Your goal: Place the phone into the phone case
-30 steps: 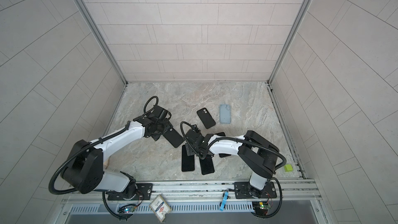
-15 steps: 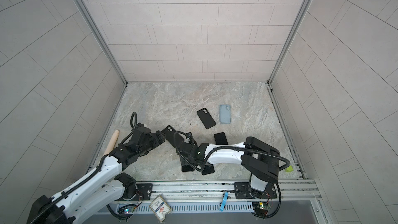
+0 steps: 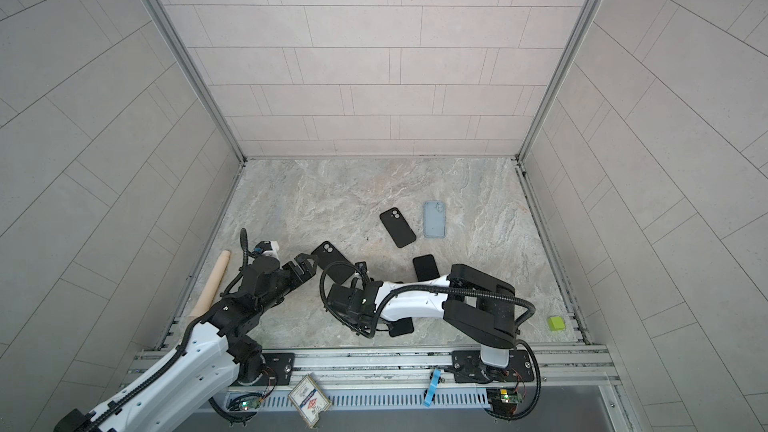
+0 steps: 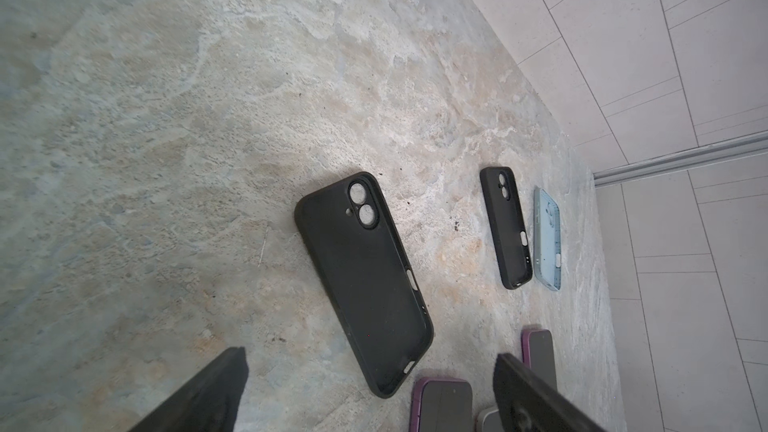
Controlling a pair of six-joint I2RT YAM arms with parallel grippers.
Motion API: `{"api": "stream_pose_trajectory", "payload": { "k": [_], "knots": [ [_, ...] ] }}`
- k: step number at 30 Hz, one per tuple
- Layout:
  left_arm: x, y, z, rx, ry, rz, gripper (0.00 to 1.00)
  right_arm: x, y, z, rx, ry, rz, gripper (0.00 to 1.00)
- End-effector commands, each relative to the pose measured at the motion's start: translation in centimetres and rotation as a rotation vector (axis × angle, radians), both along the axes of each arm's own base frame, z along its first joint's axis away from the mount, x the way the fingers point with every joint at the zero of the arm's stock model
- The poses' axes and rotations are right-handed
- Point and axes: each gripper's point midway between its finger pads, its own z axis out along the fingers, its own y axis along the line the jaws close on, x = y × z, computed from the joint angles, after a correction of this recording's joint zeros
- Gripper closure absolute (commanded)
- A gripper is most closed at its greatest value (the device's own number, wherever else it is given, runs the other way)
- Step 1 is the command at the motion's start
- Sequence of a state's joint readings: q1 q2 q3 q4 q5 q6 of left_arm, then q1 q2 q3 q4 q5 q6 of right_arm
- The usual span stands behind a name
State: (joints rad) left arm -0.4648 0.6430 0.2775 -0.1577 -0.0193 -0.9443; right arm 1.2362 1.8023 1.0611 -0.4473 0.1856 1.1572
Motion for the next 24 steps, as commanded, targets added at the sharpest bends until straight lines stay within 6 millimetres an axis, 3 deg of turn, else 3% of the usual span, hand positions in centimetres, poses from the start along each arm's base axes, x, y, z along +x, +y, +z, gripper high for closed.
{"api": "stream_pose_trajectory", "payload": {
  "k": [1,5,16,19,21,24],
  "knots": [
    [0.2,0.5,0.0,0.001,-0.017,0.027,0.00,-1.8,-2.5,-3.3,-0.099,0.100,-0.065,0.11],
    [0.3,0.5,0.0,-0.002,-0.020,0.028,0.00,-1.6,-3.3,-2.7,-0.161,0.079,-0.087,0.12],
    [0.1,0.7,-0.1,-0.002,-0.021,0.036,0.00,-1.9,-2.5,-2.9,-0.207,0.093,-0.084,0.15],
    [0.1,0.7,0.0,-0.002,-0.024,0.037,0.00,-1.8,-2.5,-2.6,-0.201,0.084,-0.085,0.23],
    [0.2,0.7,0.0,-0.003,-0.023,0.038,0.00,-1.7,-2.6,-2.3,-0.199,0.075,-0.089,0.38],
    [0.2,0.6,-0.1,-0.003,-0.021,0.036,0.00,-1.5,-3.0,-1.9,-0.204,0.058,-0.098,0.41]
  ]
}}
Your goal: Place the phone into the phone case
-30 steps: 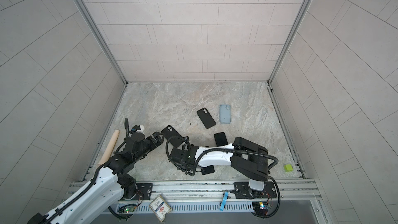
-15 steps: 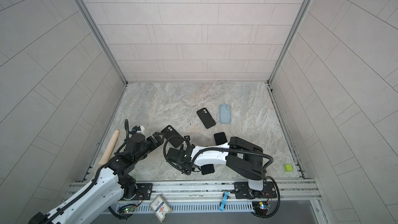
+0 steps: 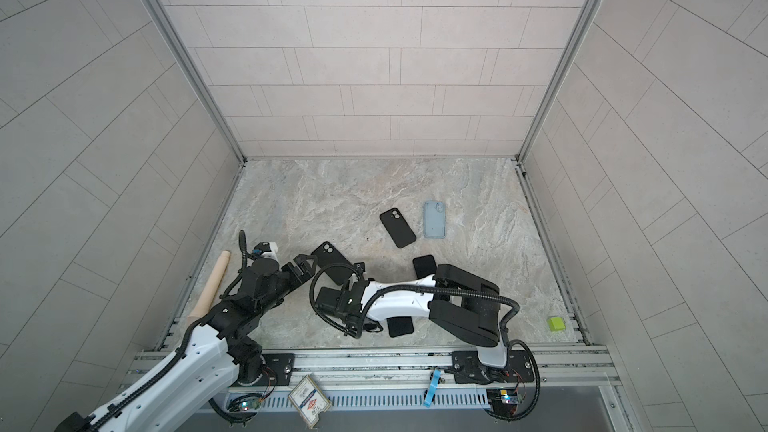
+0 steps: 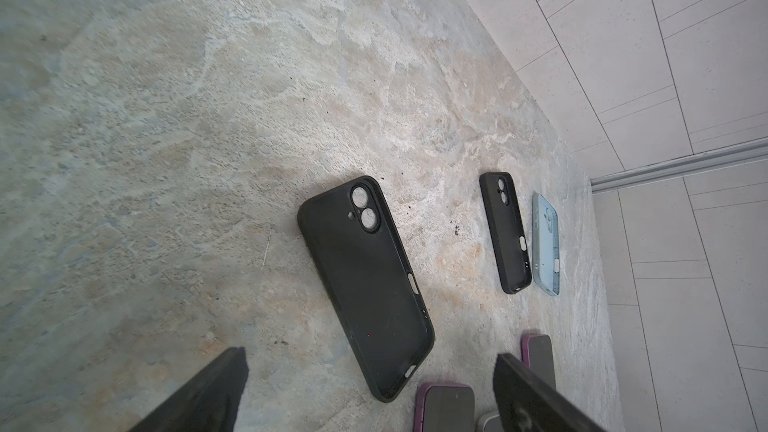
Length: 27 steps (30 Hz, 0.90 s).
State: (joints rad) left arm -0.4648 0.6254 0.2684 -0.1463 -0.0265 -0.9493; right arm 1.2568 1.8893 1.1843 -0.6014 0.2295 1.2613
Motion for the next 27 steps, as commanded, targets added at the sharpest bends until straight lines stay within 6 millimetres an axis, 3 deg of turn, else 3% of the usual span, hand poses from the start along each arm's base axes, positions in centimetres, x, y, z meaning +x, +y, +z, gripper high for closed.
{"api": "stream_pose_trajectory", "payload": {
  "k": [1,6,11,14,19,27],
  "knots": [
    [0.1,0.4,-0.3,0.004,-0.004,0.024,0.00,-1.3,-3.2,-1.4,-0.114,0.044,-0.016,0.41],
    [0.4,-0.4,0.2,-0.010,-0.030,-0.021,0.03,-0.5,-1.9,0.8,-0.041,-0.012,0.056,0.42],
    [0.9,-2.1,0.7,-0.026,-0.044,-0.104,0.05,0.6,-0.5,4.6,-0.013,-0.101,0.211,0.45],
    [1.2,-3.3,0.9,-0.044,-0.047,-0.161,0.13,1.0,-0.4,6.2,-0.030,-0.143,0.279,0.46],
    [1.4,-5.7,0.9,-0.096,-0.049,-0.270,0.27,1.2,0.4,7.8,-0.015,-0.177,0.377,0.47],
    [1.2,-7.5,0.5,-0.138,-0.023,-0.362,0.27,1.3,1.3,8.9,0.080,-0.183,0.411,0.47]
  ]
}}
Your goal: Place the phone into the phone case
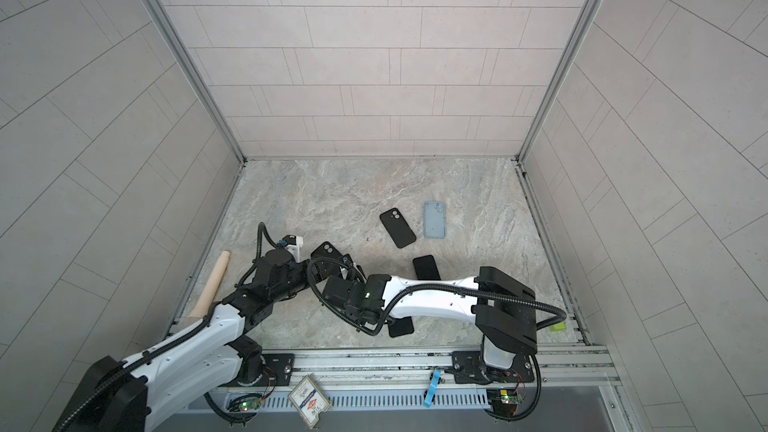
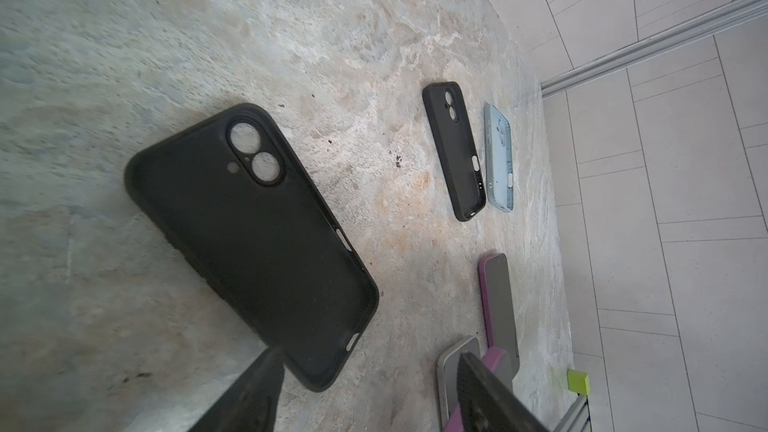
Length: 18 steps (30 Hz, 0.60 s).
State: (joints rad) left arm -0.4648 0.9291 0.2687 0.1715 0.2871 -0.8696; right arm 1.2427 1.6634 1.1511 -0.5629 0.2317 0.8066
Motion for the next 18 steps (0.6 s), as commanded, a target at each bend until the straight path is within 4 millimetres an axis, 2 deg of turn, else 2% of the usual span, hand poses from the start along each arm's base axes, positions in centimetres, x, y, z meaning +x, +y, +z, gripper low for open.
{"api": "stream_pose_trajectory", "payload": {
  "k": [1,6,9,18],
  "knots": [
    [0.3,-1.4,1.7,-0.048,-0.051,-0.070,0.28,0.5,0.6,1.6,0.066,-0.024,0.020,0.47],
    [0.3,-3.5,3.2,-0.137,-0.091,-0.161,0.32,1.0,1.1,1.8,0.119,0.005,0.020,0.47],
    [0.1,-4.5,4.0,-0.203,-0.118,-0.206,0.38,1.6,1.0,2.0,0.144,0.016,0.007,0.47],
    [0.1,-5.1,4.0,-0.220,-0.117,-0.232,0.46,3.3,-0.1,3.8,0.137,-0.017,-0.001,0.47]
  ]
}}
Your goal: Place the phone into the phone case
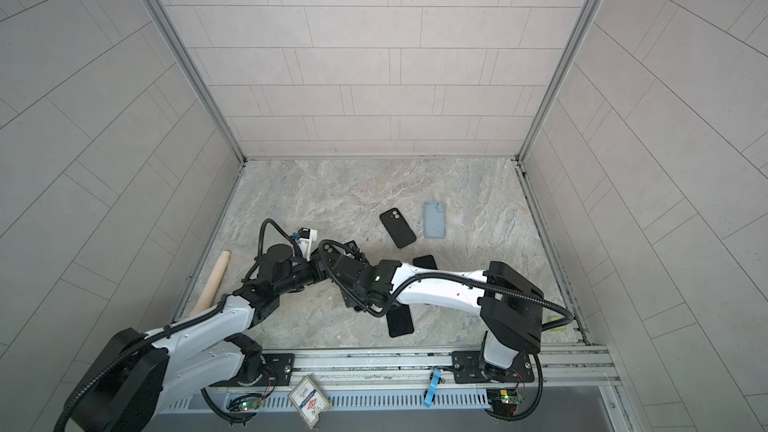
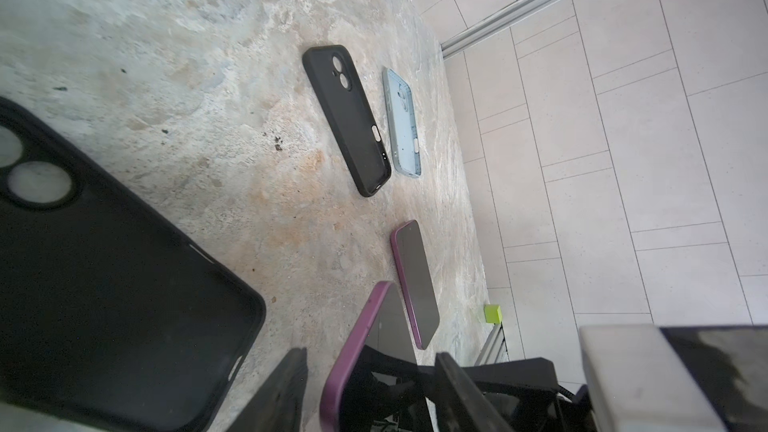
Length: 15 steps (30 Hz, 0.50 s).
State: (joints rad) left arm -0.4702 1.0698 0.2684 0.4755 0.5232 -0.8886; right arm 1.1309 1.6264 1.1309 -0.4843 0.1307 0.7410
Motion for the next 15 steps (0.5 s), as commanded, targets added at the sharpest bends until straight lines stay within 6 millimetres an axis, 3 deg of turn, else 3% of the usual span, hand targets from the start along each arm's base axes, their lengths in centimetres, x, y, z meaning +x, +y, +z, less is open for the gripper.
{"api": "stream_pose_trajectory", "payload": {
  "k": [1,15],
  "knots": [
    [-0.03,-0.61,1.15,-0.036,-0.036,-0.026,0.47,0.62,0.03,2.97,0.046,-0.050,0.006,0.47],
    [-0.17,-1.57,1.32,-0.060,-0.036,-0.068,0.57,1.10,0.55,3.76,0.084,-0.059,0.008,0.48]
  ]
}}
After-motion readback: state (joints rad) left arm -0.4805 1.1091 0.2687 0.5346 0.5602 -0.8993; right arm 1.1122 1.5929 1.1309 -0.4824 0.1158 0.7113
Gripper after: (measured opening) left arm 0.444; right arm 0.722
